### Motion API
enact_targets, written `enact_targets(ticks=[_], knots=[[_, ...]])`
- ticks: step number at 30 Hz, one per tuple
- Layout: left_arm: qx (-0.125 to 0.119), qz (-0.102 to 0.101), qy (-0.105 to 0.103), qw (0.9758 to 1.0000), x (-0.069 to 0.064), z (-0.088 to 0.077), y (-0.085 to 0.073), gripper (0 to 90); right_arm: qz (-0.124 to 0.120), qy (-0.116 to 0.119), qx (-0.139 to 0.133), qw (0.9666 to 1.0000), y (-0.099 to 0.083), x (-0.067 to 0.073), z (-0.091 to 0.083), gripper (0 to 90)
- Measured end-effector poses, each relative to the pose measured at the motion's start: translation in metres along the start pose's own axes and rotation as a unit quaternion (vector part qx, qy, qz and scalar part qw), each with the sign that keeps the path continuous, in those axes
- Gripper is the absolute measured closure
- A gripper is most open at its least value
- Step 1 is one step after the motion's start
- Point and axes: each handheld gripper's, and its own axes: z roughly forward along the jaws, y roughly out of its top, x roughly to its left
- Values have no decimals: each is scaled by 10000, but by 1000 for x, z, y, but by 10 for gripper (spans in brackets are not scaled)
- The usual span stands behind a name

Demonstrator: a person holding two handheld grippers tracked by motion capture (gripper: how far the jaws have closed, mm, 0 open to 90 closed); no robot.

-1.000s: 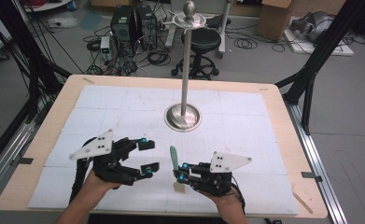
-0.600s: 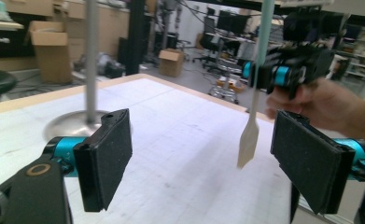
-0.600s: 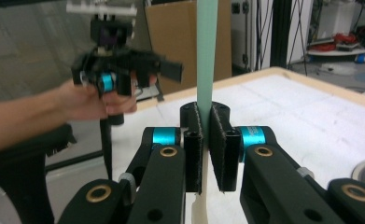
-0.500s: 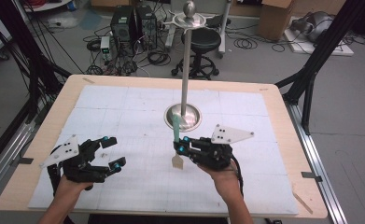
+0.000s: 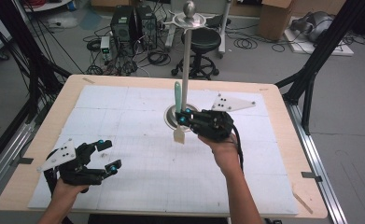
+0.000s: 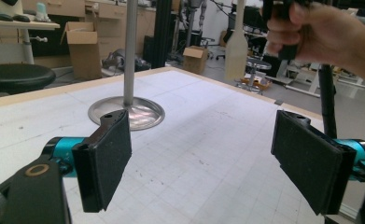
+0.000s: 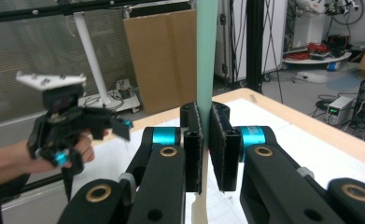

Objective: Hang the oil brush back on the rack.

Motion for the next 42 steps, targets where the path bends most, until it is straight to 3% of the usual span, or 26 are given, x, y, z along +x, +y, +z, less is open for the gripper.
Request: enact_targets(ticks=[16,24,42], knots=[[14,-89,110,9999,3,-3,-4,208,59,-121,-93,9999,48,-35,12,844],[32,-116,74,9999,4,-4,-4,214,86,-141,-223,9996,65,-44,17,844],[28,-109,-27,9999,3,-4,-3,213,327,-168,-229,9991,70,-66,22,844]])
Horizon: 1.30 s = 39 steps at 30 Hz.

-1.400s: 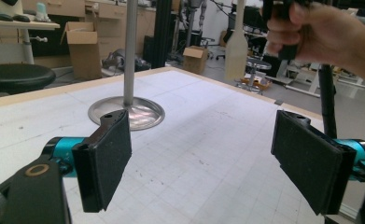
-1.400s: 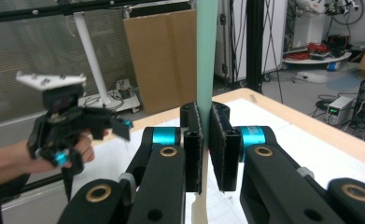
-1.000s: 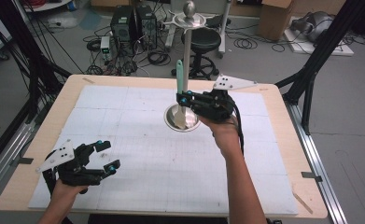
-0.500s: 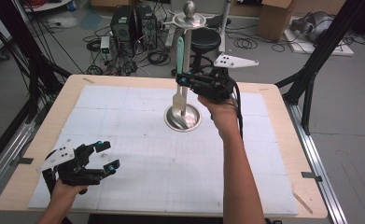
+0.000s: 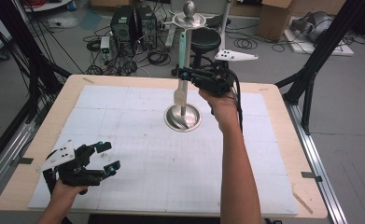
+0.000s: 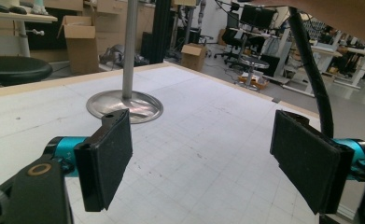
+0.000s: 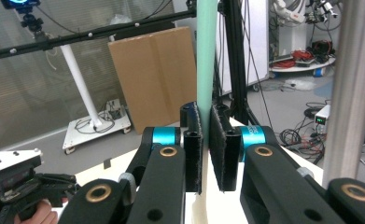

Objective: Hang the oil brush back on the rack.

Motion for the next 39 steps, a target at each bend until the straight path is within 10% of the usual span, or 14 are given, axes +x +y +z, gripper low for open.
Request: enact_targets(ticks=[15,23,28,39], knots=[[-17,-28,18,10000,3,-3,0,213,76,-197,70,9998,1,-9,3,840],[-64,-94,98,9999,6,-6,-1,212,44,-698,168,9974,-12,-6,-12,548],[-78,-67,241,9997,7,-7,-1,212,-168,-1267,383,9911,-38,3,-40,311],[-119,-101,333,9993,7,-6,-2,209,-518,-1888,709,9781,-117,38,-104,186]])
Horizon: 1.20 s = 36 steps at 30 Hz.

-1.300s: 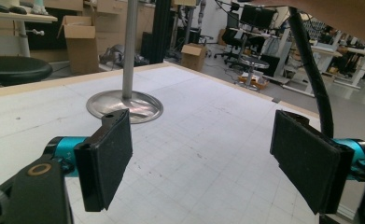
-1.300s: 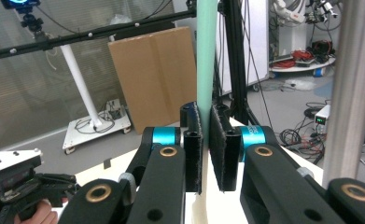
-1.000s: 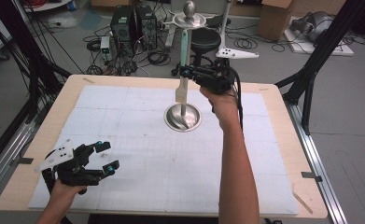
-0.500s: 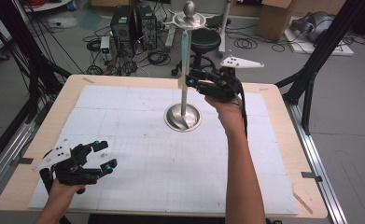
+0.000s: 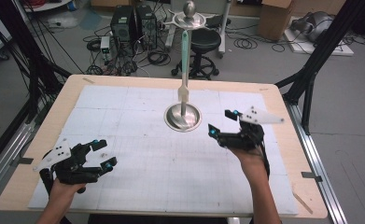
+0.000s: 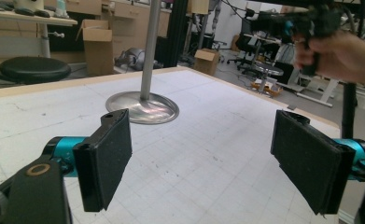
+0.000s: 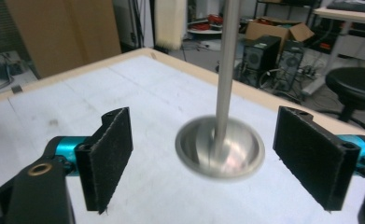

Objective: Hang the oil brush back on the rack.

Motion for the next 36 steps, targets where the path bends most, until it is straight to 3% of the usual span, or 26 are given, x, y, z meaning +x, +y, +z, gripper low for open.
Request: enact_targets(ticks=[10,14,15,36], knots=[[-46,-17,58,10000,0,3,0,209,164,-361,-106,9992,-61,22,-50,169],[-39,11,66,10000,-1,4,-1,209,233,-463,-155,9985,-77,24,-60,169],[-34,22,55,10000,-1,5,-1,209,279,-491,-45,9984,-84,23,-64,169],[11,43,35,10000,-4,4,-2,210,362,-570,-124,9976,-86,24,-75,169]])
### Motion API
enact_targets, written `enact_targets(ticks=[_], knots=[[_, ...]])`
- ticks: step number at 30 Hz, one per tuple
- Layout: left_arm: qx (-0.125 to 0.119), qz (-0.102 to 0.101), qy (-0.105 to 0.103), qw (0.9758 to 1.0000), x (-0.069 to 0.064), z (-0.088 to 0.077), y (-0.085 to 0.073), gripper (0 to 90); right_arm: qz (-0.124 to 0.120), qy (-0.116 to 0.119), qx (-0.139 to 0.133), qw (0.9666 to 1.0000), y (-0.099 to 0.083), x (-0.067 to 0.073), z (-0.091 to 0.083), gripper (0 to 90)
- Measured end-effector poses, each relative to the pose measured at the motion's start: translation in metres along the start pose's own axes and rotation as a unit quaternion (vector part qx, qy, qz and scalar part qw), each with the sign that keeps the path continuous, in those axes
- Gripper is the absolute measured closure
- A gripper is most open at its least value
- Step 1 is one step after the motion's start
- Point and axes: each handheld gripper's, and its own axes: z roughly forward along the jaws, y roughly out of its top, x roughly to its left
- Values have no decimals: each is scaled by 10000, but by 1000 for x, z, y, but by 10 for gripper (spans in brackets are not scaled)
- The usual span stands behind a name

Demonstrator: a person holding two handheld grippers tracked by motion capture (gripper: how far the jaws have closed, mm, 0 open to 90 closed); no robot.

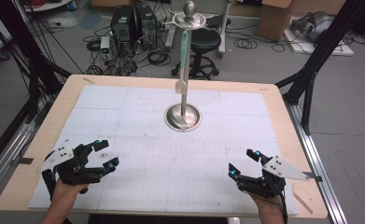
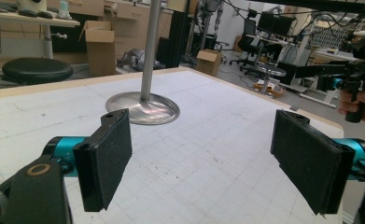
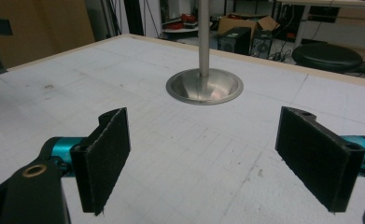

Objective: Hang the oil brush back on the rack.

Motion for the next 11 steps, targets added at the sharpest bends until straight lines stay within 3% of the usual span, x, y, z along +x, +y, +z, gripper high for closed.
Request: enact_targets(ticks=[11], knots=[[-29,-41,22,10000,1,0,0,209,140,-56,-176,9997,0,-6,-8,169]])
